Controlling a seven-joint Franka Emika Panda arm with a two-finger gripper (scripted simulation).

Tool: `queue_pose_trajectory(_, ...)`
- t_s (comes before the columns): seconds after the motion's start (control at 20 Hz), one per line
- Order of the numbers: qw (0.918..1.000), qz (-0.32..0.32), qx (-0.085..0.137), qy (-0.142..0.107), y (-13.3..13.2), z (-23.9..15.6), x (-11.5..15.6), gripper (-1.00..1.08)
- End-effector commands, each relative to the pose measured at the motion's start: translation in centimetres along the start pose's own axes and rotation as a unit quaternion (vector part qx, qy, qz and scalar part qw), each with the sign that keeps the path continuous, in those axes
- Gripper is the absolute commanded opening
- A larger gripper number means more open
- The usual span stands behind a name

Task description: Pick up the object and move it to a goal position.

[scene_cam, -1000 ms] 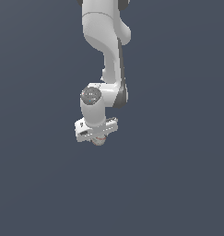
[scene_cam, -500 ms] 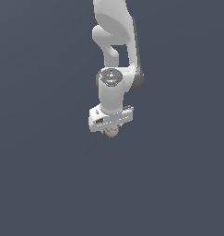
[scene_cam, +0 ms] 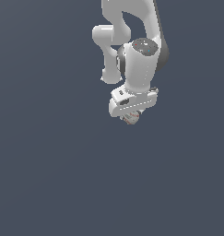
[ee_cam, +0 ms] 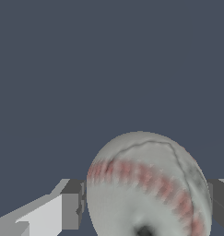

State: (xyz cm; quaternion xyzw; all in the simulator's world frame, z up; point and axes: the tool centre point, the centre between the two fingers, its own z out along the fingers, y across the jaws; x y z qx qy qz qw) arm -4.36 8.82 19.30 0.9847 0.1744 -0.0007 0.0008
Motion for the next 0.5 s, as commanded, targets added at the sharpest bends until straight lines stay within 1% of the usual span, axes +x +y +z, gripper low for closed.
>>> queue_pose_trajectory(0.0,1.0000,0.001,0.000,0.000,-1.8,-1.6,0.2,-1.00)
queue_pose_trajectory(0.2,1.0000,0.001,0.000,0.001,-3.5,-3.1,0.5,-1.00)
queue_pose_trajectory(0.45,1.0000,0.001,0.000,0.001,-4.1,-3.6,0.8,-1.00)
